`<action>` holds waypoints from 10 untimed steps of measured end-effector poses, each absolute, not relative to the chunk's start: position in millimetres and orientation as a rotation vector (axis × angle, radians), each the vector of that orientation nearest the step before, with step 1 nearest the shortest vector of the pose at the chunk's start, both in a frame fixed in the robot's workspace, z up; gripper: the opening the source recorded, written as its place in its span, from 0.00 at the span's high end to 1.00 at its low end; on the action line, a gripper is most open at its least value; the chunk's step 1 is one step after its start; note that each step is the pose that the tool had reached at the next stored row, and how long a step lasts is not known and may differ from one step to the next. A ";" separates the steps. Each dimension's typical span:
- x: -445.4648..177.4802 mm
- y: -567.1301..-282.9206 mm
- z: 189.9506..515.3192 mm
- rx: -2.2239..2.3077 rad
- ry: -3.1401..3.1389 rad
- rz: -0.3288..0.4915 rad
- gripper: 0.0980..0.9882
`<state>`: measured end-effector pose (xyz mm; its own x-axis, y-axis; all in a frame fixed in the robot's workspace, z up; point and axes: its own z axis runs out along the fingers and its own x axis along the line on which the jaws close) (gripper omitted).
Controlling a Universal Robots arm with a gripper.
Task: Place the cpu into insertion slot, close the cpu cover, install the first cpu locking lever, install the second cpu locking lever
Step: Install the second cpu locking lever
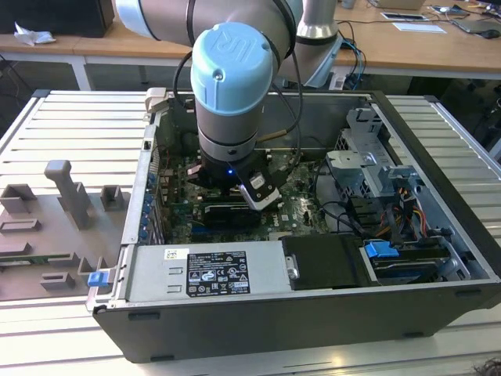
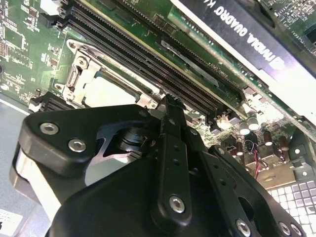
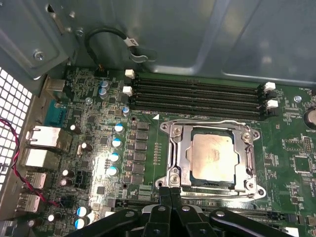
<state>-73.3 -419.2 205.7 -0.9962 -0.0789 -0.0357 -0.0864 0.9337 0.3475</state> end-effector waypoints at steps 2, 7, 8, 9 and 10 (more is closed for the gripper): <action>-73.3 -419.2 205.6 -0.131 3.068 0.554 0.99; -73.4 -419.2 205.4 -0.131 3.068 0.555 0.99; -73.4 -419.2 205.2 -0.131 3.068 0.556 0.99; -73.4 -419.2 205.2 -0.131 3.068 0.556 0.99; -73.4 -419.2 205.1 -0.131 3.068 0.556 0.99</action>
